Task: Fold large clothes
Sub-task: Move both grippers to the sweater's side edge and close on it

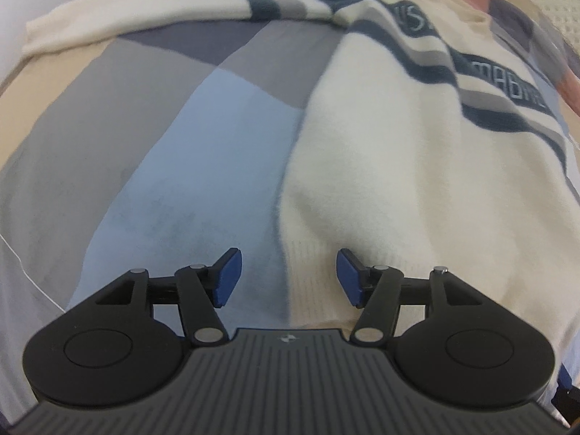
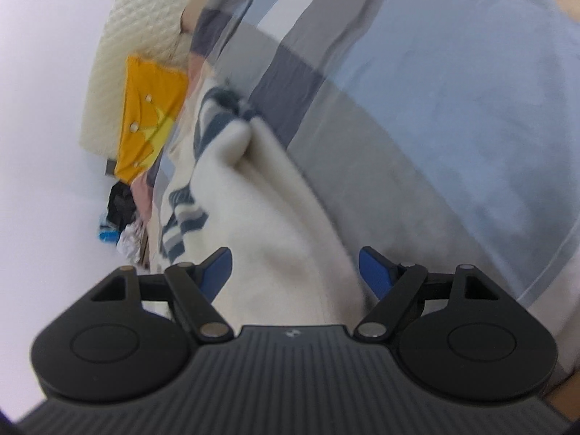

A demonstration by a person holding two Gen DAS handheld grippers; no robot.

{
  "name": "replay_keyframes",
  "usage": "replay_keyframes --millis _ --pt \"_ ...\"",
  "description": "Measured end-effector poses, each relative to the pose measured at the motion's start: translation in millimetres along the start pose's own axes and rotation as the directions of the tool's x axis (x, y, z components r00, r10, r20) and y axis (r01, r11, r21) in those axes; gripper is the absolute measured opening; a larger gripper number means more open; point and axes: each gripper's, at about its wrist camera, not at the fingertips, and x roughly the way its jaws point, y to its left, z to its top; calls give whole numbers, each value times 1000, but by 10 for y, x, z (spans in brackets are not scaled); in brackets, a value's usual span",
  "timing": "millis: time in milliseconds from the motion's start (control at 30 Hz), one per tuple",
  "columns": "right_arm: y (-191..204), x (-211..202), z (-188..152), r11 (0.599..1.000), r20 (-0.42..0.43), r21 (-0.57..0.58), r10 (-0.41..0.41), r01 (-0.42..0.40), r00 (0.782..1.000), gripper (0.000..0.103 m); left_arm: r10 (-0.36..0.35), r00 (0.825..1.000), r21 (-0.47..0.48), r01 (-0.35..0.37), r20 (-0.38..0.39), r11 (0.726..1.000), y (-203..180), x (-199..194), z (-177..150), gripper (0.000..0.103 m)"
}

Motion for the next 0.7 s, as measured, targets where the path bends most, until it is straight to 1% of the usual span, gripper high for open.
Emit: replay_keyframes --millis 100,133,200,267,300,433,500,567,600,633,700 --pt "54 106 -63 997 -81 -3 83 -83 993 75 -12 1000 -34 12 -18 999 46 127 4 64" --pt "90 123 -88 995 -89 -15 95 -97 991 74 -19 1000 -44 18 -23 999 66 165 9 64" --pt "138 112 -92 992 -90 -35 117 -121 989 67 -31 999 -57 30 -21 998 77 220 12 64" --pt "151 108 -83 985 -102 -18 167 -170 981 64 -42 999 -58 41 -17 997 79 255 17 64" --pt "154 113 -85 984 -113 -16 177 -180 978 63 -47 999 -57 46 -14 997 74 267 18 64" --pt "159 236 -185 991 -174 -52 114 -124 978 59 -53 999 -44 53 -6 998 42 298 -4 63" --pt "151 271 -220 994 -183 -69 75 -89 980 55 -62 998 -40 62 -6 997 31 297 -10 60" --pt "176 258 -229 993 -164 -108 35 -54 986 55 -127 991 -70 125 -27 990 55 278 -5 52" --pt "199 235 -236 990 -145 -137 12 -32 989 55 -154 987 -82 150 -42 985 60 275 -8 52" --pt "227 191 -235 986 -115 -164 -14 -6 993 55 -154 987 -82 149 -48 985 60 272 -12 52" --pt "217 93 -211 982 -42 -178 -68 59 997 58 -160 986 -96 155 -47 983 71 285 -25 52"
